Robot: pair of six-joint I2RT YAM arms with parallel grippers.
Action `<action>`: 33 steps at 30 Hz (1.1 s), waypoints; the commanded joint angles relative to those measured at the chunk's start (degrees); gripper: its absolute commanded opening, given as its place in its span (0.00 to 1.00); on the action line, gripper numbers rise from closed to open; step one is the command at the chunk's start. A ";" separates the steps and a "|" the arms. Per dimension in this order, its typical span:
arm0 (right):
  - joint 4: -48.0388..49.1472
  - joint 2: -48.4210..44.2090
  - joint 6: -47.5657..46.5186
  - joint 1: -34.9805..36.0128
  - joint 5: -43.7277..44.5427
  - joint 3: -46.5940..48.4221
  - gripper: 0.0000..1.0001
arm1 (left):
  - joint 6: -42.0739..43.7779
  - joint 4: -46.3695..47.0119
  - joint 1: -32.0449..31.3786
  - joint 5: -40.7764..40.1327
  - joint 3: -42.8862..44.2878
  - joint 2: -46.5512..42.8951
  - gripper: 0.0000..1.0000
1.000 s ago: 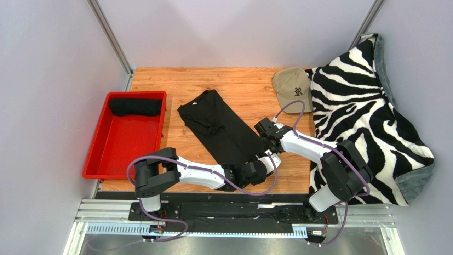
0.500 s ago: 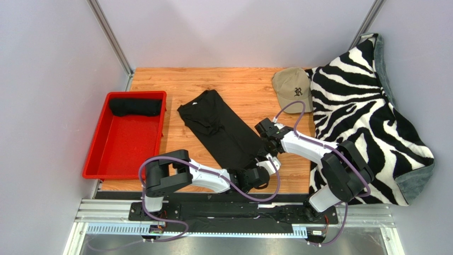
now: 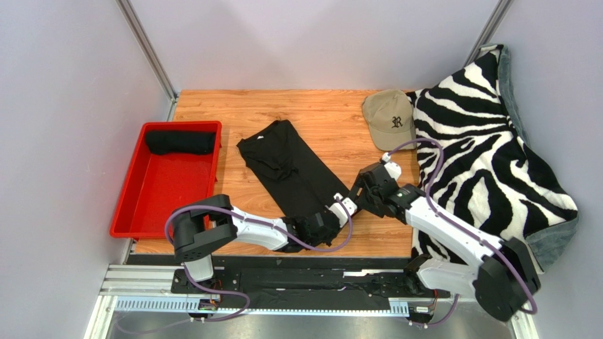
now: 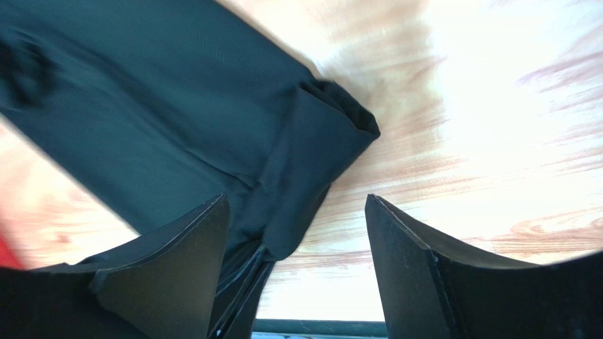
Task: Roll the t-shirts
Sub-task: Roll the T-shirt to the center of the board.
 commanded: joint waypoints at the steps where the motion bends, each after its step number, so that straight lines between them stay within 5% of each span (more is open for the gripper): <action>1: 5.65 -8.45 1.86 -0.48 5.68 -4.15 0.75 | -7.97 5.81 3.52 13.90 -2.48 -3.23 0.00; 9: 9.71 -17.43 3.88 -0.48 4.54 -12.59 0.73 | -15.88 9.23 11.69 34.36 -5.38 -4.20 0.00; 25: 14.64 -2.76 6.52 -0.48 0.58 -10.93 0.68 | -34.08 24.52 22.25 56.72 -9.87 2.64 0.00; 28: 12.98 -0.21 6.25 -0.39 0.49 -9.09 0.63 | -34.96 25.67 22.43 57.60 -9.96 4.32 0.00; 33: 8.05 3.22 4.41 -0.48 0.75 -5.92 0.37 | -35.40 25.94 22.60 57.69 -9.96 5.03 0.00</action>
